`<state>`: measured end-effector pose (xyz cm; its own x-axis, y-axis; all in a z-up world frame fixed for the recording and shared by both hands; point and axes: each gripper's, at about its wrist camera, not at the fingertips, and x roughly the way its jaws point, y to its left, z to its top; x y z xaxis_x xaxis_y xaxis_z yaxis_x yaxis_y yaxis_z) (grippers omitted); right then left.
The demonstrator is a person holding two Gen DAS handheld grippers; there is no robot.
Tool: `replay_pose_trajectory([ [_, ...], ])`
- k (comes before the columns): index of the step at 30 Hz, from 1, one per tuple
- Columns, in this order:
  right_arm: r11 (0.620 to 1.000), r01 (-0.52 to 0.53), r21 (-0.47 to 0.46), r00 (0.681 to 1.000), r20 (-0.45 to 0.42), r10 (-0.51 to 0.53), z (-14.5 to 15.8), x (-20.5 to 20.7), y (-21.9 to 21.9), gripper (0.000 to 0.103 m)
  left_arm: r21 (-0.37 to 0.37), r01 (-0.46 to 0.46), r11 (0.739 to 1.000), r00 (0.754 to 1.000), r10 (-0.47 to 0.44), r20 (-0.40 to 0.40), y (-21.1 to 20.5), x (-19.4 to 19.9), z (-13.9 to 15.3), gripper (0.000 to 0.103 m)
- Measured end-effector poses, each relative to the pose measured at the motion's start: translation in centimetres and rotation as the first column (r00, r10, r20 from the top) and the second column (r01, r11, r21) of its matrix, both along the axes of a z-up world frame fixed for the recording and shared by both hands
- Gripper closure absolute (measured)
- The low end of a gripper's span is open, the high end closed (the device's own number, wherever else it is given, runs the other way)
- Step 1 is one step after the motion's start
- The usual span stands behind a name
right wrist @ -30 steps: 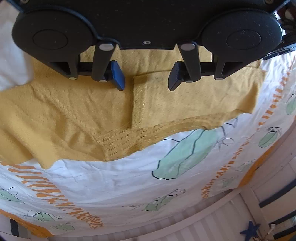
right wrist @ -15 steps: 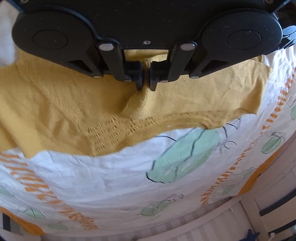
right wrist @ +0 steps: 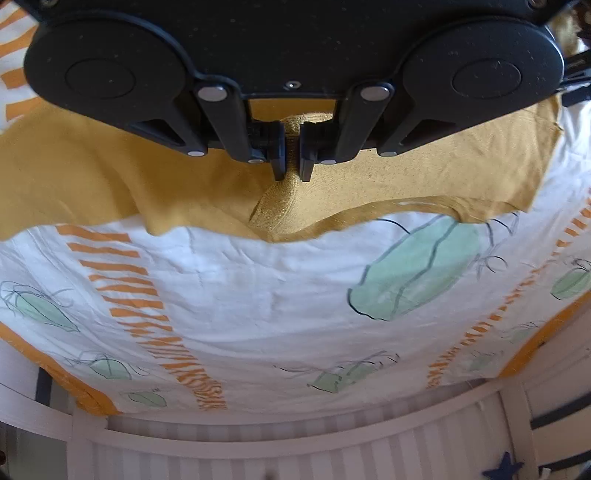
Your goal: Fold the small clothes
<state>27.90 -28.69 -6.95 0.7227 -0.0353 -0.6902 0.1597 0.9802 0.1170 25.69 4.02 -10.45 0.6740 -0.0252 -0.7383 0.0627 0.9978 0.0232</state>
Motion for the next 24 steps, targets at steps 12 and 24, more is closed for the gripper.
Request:
replay_pose_trajectory([
  [12, 0.999, 0.01, 0.04, 0.999, -0.054, -0.008, -3.9, -1.3, -0.8, 0.036, -0.023, -0.007, 1.0, 0.999, 0.008, 0.033, 0.1, -0.3, -0.2, 0.023],
  [24, 0.993, -0.059, 0.101, 0.998, 0.027, 0.057, -3.3, -4.3, -1.5, 0.012, -0.05, 0.013, 0.999, 0.999, -0.011, 0.033, 0.0, -0.4, -0.3, 0.012],
])
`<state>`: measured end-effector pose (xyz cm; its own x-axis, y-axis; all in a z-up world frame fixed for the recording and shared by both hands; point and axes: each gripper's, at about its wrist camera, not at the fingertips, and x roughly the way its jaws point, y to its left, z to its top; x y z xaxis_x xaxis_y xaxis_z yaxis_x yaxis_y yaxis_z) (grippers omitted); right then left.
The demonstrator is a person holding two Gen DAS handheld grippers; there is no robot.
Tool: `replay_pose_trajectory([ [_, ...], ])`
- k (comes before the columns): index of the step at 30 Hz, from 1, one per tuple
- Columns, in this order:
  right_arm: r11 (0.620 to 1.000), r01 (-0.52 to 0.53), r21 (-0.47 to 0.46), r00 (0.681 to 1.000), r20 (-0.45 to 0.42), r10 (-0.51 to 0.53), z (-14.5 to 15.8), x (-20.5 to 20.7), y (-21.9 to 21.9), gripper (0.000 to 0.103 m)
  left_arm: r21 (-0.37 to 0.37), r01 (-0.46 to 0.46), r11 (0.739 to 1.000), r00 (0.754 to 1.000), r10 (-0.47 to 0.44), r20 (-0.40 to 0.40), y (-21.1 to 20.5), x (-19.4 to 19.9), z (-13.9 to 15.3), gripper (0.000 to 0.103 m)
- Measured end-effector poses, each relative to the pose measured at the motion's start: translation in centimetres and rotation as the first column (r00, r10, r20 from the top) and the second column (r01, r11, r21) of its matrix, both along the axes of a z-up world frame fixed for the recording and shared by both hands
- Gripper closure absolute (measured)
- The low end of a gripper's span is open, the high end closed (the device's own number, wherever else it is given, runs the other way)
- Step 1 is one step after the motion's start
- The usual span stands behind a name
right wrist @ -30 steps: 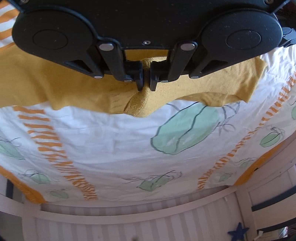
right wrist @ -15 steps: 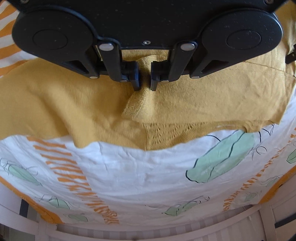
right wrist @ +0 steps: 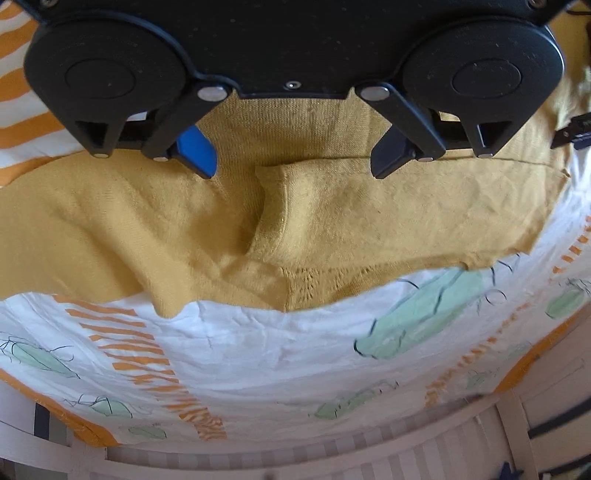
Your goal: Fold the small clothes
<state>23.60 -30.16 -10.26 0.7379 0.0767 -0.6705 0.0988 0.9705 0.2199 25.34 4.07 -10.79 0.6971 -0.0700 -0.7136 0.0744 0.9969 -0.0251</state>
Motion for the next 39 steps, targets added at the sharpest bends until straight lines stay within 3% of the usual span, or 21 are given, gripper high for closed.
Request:
replay_pose_trajectory([
  [3, 0.999, 0.014, 0.041, 0.999, 0.034, -0.016, 0.8, 0.2, -0.6, 0.012, 0.007, -0.002, 1.0, 1.0, 0.002, -0.028, -0.1, 0.2, 0.5, 0.014],
  [9, 0.985, 0.138, 0.101, 0.99, 0.019, -0.141, 1.4, 0.0, -5.3, 0.011, -0.057, -0.02, 0.998, 0.999, 0.018, -0.037, -0.9, -0.9, 2.7, 0.018],
  [17, 0.964, 0.259, 0.055, 0.966, -0.014, -0.259, 2.6, -2.3, -12.7, 0.009, -0.109, 0.11, 0.988, 0.994, -0.11, 0.011, -7.1, -0.8, 5.8, 0.018],
  [20, 0.966, 0.257, 0.03, 0.966, -0.027, -0.257, 3.0, -2.7, -14.2, 0.009, -0.129, 0.163, 0.978, 0.987, -0.162, 0.016, -9.9, 0.0, 6.3, 0.018],
  [28, 0.974, 0.226, 0.009, 0.974, -0.021, -0.225, 2.8, -2.7, -14.6, 0.009, -0.024, 0.314, 0.949, 0.949, -0.313, 0.025, -19.8, 2.7, 4.9, 0.018],
  [34, 0.972, 0.237, -0.009, 0.971, -0.034, -0.237, 2.3, -3.0, -16.1, 0.009, 0.076, 0.43, 0.9, 0.901, -0.433, 0.028, -26.1, 2.5, 2.8, 0.018],
  [37, 0.967, 0.252, -0.022, 0.967, -0.036, -0.253, 2.2, -3.4, -17.3, 0.009, 0.1, 0.443, 0.891, 0.896, -0.442, -0.032, -28.0, 3.0, 1.0, 0.018],
  [39, 0.964, 0.265, -0.03, 0.963, -0.037, -0.266, 2.2, -3.6, -18.4, 0.009, 0.084, 0.426, 0.901, 0.904, -0.422, -0.061, -28.3, 3.5, 0.1, 0.018],
])
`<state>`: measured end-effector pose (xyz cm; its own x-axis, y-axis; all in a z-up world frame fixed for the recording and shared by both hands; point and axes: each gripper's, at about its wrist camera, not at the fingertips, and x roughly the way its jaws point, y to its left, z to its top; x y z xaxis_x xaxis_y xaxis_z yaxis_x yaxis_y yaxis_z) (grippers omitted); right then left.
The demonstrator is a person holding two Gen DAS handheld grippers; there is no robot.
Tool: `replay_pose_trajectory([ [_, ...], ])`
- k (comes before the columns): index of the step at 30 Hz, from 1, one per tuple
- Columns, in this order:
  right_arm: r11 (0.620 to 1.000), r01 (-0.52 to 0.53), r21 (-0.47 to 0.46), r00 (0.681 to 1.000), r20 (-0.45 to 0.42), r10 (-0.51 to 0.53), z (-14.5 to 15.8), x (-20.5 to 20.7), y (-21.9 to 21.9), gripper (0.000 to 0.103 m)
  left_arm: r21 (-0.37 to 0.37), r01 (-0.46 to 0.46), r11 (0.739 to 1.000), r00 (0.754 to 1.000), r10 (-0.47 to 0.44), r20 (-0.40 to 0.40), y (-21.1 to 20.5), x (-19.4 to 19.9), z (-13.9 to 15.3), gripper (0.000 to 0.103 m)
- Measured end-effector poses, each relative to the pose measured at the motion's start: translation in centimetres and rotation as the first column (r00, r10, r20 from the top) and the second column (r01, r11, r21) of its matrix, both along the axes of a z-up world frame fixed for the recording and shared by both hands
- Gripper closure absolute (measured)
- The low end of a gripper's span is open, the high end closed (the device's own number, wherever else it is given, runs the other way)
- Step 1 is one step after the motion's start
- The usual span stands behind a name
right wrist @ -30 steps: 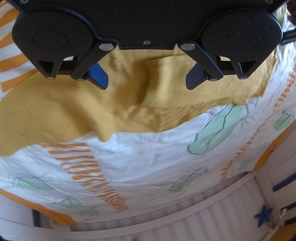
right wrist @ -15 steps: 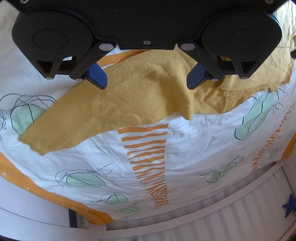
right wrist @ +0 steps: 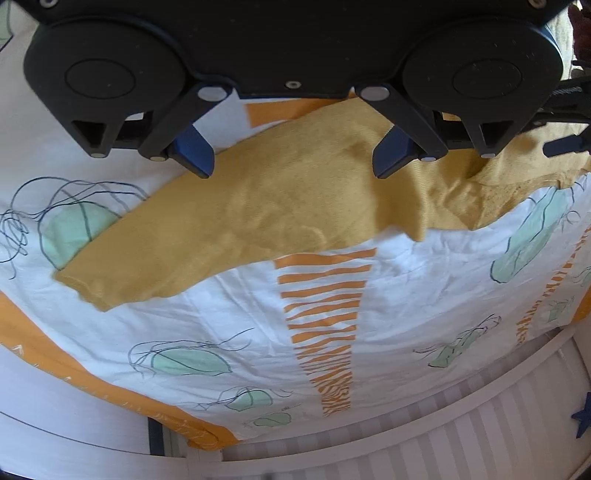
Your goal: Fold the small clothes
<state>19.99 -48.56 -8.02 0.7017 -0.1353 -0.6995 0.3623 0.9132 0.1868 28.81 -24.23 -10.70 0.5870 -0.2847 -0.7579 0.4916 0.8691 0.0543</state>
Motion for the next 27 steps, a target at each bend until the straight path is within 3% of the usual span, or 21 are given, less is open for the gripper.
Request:
replay_pose_trajectory([
  [7, 0.994, 0.109, -0.012, 0.994, -0.023, -0.109, -0.4, -0.3, -5.5, 0.009, -0.054, -0.019, 0.998, 0.999, 0.018, -0.029, 0.6, 0.9, -0.3, 0.014],
  [15, 0.959, 0.281, -0.041, 0.957, -0.066, -0.284, -1.4, -0.4, -12.5, 0.009, -0.077, -0.036, 0.996, 0.998, 0.033, -0.047, -0.6, 2.9, 0.1, 0.012],
  [24, 0.918, 0.36, 0.168, 0.929, 0.032, -0.37, -3.3, 1.1, -17.0, 0.011, -0.079, -0.011, 0.997, 1.0, 0.009, -0.026, -0.6, 2.6, -0.8, 0.007],
  [25, 0.91, 0.37, 0.186, 0.923, 0.038, -0.383, -3.5, 1.3, -17.2, 0.017, -0.08, -0.011, 0.997, 1.0, 0.009, -0.026, -0.6, 2.6, -0.8, 0.007],
  [27, 0.896, 0.399, 0.195, 0.91, 0.036, -0.413, -3.7, 1.5, -17.6, 0.041, -0.079, -0.012, 0.997, 1.0, 0.01, -0.024, -0.7, 2.6, -0.8, 0.006],
])
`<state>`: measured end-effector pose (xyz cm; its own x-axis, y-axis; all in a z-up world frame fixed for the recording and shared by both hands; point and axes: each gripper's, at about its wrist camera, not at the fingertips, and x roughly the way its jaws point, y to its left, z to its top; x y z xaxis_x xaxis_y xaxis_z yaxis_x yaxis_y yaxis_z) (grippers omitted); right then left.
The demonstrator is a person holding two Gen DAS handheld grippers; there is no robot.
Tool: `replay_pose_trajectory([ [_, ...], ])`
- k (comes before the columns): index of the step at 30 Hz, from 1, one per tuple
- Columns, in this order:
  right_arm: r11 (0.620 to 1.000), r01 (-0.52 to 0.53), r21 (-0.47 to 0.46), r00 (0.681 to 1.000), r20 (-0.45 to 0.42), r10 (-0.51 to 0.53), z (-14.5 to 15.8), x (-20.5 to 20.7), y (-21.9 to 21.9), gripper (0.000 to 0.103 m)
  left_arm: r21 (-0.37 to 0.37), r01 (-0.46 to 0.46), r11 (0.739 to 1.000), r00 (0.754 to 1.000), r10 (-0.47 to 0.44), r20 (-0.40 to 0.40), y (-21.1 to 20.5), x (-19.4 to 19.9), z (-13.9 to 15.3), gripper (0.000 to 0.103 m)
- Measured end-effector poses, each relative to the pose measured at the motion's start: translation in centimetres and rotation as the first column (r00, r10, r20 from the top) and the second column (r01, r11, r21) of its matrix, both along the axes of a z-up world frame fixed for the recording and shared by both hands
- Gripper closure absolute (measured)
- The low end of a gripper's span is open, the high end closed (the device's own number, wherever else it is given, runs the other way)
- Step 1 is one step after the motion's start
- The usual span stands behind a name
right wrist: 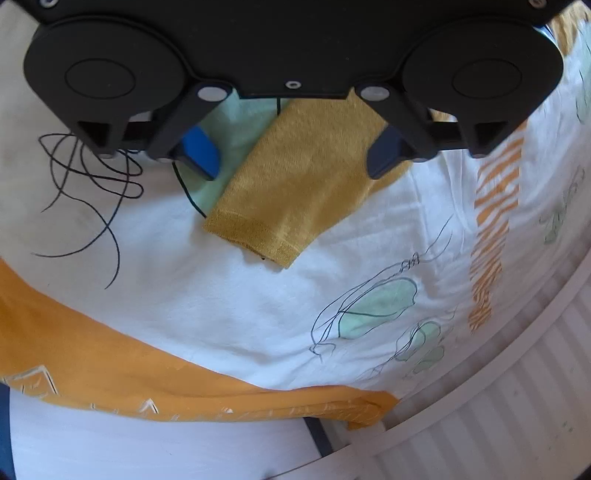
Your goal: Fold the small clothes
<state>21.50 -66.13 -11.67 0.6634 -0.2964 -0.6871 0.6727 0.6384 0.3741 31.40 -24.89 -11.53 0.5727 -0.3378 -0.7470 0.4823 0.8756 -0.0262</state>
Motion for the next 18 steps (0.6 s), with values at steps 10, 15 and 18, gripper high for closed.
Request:
replay_pose_trajectory([
  [10, 0.99, -0.049, -0.135, 0.998, 0.038, 0.054, 6.5, -2.0, 2.3, 0.093, -0.043, -0.005, 0.999, 0.997, 0.002, -0.083, 1.7, 0.3, 1.7, 0.013],
  [15, 0.976, -0.105, -0.192, 0.988, 0.09, 0.124, 12.2, -2.9, 4.7, 0.093, -0.05, -0.018, 0.999, 0.992, 0.012, -0.122, 4.7, -0.6, 3.0, 0.014],
  [18, 0.963, -0.159, -0.219, 0.977, 0.108, 0.186, 14.8, -2.6, 6.9, 0.093, -0.048, -0.027, 0.998, 0.994, 0.022, -0.109, 7.1, -1.4, 3.8, 0.014],
])
